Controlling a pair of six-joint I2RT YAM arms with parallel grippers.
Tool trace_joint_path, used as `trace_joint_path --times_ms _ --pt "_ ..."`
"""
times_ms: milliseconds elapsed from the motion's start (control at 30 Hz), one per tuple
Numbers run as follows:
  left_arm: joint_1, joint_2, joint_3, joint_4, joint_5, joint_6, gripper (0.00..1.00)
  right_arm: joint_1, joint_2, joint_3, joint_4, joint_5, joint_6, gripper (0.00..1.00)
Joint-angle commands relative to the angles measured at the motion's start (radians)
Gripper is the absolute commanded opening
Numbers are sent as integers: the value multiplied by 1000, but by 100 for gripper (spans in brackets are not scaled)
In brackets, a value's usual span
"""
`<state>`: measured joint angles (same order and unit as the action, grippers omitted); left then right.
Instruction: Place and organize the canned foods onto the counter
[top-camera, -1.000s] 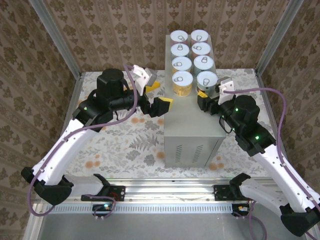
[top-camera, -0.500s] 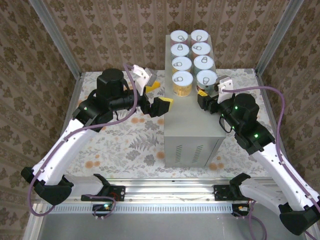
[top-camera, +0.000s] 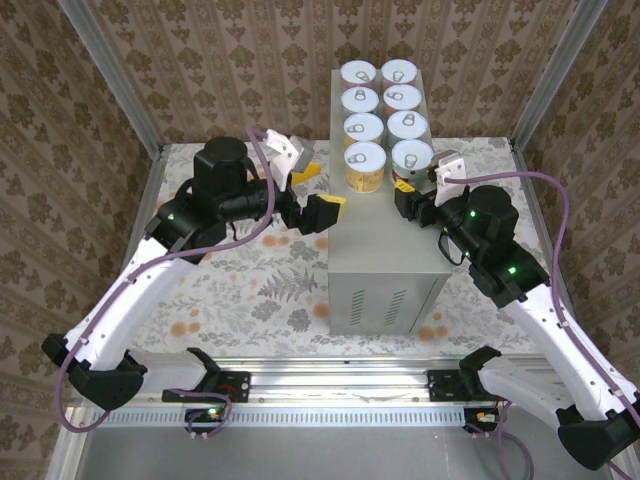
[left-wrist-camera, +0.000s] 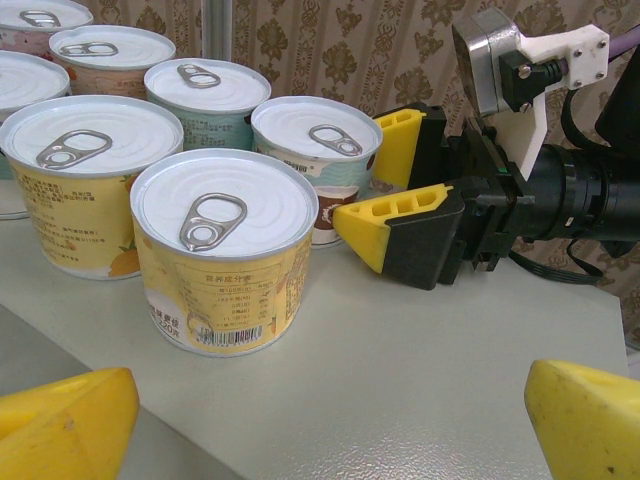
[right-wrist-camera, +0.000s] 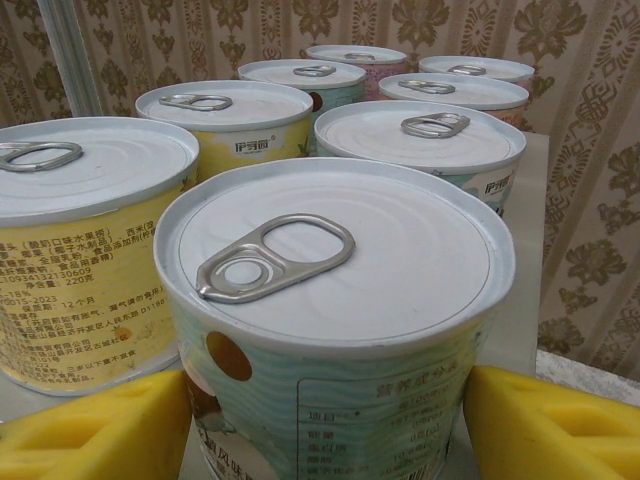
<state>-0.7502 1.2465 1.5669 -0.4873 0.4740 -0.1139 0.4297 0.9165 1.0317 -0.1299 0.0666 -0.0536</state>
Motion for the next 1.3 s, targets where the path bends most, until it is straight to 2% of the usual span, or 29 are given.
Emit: trace_joint_path --times_ms 0,200,467,733,967,1267 --pt "9 5 15 13 4 -26 100 -7 2 14 -10 -25 -14 72" --pt "8 6 17 15 5 -26 100 -9 -5 18 -14 -22 -8 79" --pt "9 14 32 -2 -11 -20 100 -25 -82 42 -105 25 -9 100" --pt "10 30 49 -11 -47 -20 100 -66 -230 90 -269 48 29 100" --pt "28 53 53 -9 -150 -37 100 -67 -257 150 -436 94 52 100" --pt "74 98 28 15 -215 -75 100 -68 -312 189 -526 98 55 100"
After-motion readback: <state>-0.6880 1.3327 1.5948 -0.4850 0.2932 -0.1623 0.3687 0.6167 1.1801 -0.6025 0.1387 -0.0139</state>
